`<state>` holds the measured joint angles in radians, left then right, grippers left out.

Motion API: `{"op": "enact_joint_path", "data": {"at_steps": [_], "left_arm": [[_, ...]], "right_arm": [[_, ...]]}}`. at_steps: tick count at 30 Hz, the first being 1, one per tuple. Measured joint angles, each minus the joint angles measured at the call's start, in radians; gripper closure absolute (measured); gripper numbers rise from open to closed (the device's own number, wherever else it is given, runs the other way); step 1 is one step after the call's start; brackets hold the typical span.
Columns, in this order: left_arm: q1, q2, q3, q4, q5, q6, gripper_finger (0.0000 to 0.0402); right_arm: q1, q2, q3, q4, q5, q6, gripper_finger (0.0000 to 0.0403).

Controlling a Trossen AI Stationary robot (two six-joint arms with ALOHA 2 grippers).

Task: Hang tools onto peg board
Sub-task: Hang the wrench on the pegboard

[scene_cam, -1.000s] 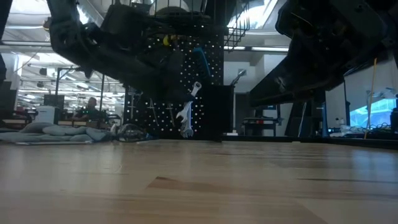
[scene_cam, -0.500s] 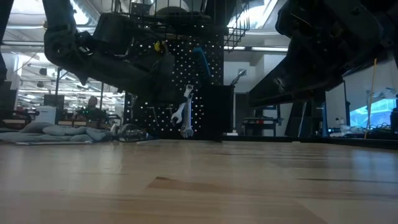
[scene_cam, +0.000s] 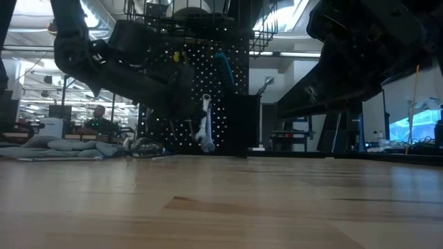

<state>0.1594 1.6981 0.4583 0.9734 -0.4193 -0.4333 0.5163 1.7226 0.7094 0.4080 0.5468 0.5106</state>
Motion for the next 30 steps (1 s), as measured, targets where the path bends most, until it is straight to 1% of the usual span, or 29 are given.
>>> {"op": "enact_joint_path", "data": {"at_steps": [6,10,17,22,30], "left_arm": [[0.027,0.0,-0.001,-0.022,-0.01,-0.003,0.0401],[0.024,0.0,-0.001,-0.021,0.005,0.003,0.0401],[-0.019,0.0,-0.001,-0.02,0.015,0.066,0.0401],[-0.044,0.0,-0.001,0.01,0.028,0.101,0.0401],[-0.005,0.001,0.05,-0.036,0.045,0.101,0.0401]], "right_arm": [[0.0,0.0,0.0,0.0,0.004,0.0,0.0246],[0.0,0.0,0.0,0.0,0.007,0.0,0.0246],[0.0,0.0,0.0,-0.007,0.007,0.0,0.0246],[0.0,0.0,0.0,-0.007,0.012,0.0,0.0246],[0.0,0.0,0.0,-0.007,0.027,0.005,0.0246]]}}
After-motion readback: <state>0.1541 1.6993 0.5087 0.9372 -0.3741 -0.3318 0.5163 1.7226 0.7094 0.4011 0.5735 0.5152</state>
